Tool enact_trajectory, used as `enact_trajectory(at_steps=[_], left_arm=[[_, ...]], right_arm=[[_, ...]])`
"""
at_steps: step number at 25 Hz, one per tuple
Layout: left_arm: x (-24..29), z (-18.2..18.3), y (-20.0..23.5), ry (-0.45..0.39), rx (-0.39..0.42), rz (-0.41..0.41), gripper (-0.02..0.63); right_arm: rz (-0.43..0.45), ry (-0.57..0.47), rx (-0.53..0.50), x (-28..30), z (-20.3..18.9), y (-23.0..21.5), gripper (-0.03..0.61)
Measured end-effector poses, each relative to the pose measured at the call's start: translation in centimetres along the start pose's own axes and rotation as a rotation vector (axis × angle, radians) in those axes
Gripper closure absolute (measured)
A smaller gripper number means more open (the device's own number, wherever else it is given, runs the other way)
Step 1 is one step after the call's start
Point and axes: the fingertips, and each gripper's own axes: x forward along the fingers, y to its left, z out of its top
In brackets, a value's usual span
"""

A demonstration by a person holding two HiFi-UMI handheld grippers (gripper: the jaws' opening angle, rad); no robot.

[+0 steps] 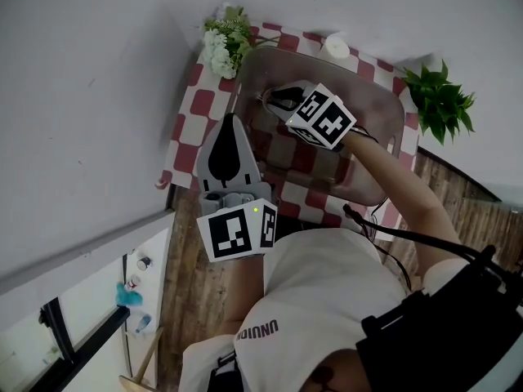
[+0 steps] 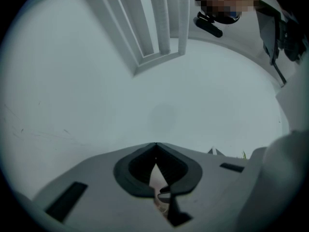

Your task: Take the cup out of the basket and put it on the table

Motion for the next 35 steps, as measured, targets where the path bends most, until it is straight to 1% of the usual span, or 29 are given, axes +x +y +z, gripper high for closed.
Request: enact_trajectory(at_steps=[14, 20, 35], left_arm=[[0.6, -0.5, 0.2, 0.016, -0.014, -0.009, 0.601], [0.6, -0.7, 0.4, 0.026, -0.015, -0.006, 0.601], [1.1, -0.5, 0.8, 0.022, -0.012, 0.001, 0.601]], right_arm=[[0.012, 0.122, -0.016, 3.5, -3.3, -0.4, 0.482], [0.029, 0.156, -0.02, 4.6, -4.3, 0.0, 0.482], [0.031, 0.228, -0.03, 6.5, -6.9, 0.0, 0.482]])
